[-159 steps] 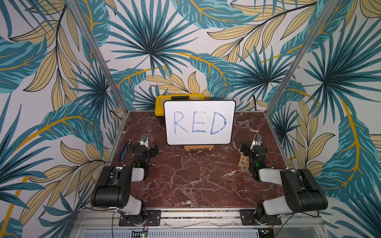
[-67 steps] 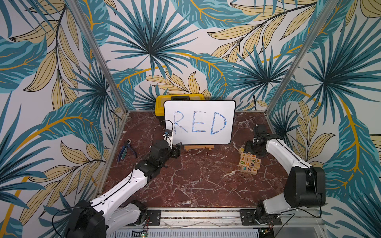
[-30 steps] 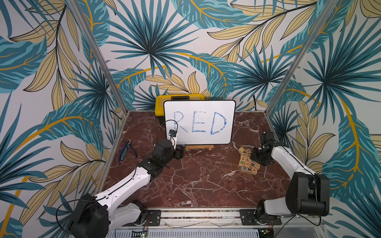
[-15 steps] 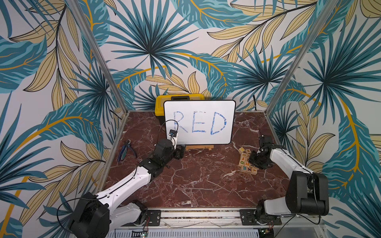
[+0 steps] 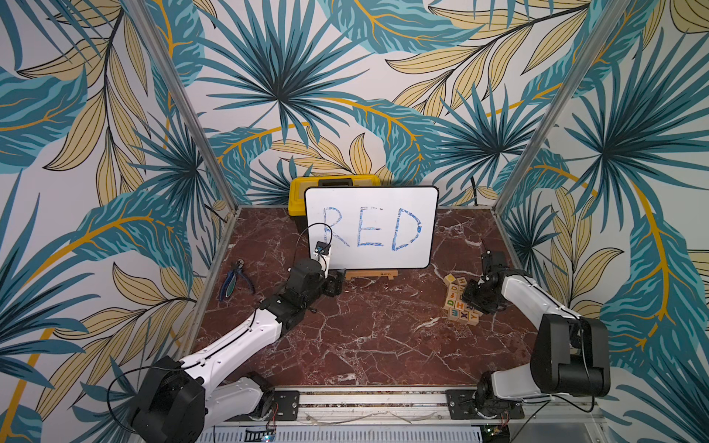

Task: Assemble the uppercase word "red" with letter blocks
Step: Pick up the letter block from the center of the board.

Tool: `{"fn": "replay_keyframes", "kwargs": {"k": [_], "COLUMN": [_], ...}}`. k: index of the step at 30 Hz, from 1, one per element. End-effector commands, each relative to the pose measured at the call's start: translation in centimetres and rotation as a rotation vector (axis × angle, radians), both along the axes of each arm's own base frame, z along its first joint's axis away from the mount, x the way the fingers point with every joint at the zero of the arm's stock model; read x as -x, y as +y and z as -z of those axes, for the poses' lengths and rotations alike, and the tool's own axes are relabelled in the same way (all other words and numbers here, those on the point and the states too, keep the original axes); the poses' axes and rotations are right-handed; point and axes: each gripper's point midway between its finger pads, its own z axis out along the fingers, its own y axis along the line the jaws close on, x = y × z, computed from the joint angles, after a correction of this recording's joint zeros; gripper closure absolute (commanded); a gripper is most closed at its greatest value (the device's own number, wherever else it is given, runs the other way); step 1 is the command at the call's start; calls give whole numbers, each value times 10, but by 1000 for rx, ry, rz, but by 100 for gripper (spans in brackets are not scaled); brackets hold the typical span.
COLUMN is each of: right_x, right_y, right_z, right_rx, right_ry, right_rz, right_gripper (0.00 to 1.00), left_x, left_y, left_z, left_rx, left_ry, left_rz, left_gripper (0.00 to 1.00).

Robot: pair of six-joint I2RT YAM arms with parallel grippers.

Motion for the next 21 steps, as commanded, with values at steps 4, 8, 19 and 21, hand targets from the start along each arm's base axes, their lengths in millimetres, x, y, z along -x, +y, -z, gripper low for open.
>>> {"fn": "replay_keyframes", "kwargs": {"k": [4, 8, 19, 21], "right_x": [17, 19, 18, 22], "right_y": [-10, -14, -6, -2], "right_z": [13, 10, -2, 3], "right_rx": [18, 37, 7, -1], "right_ry": [52, 53, 24, 43], "right_rz": [47, 54, 18, 9], "right_gripper": [56, 56, 54, 55], "left_x": [-2, -2, -3, -4], "left_y": [1, 1, -2, -2], "left_z": [-7, -8, -7, -5], "left_rx": [-2, 0, 4, 4], "left_ry": [-26, -27, -20, -16], "left_rz": [3, 5, 9, 11], "left_gripper": [27, 27, 27, 27]}}
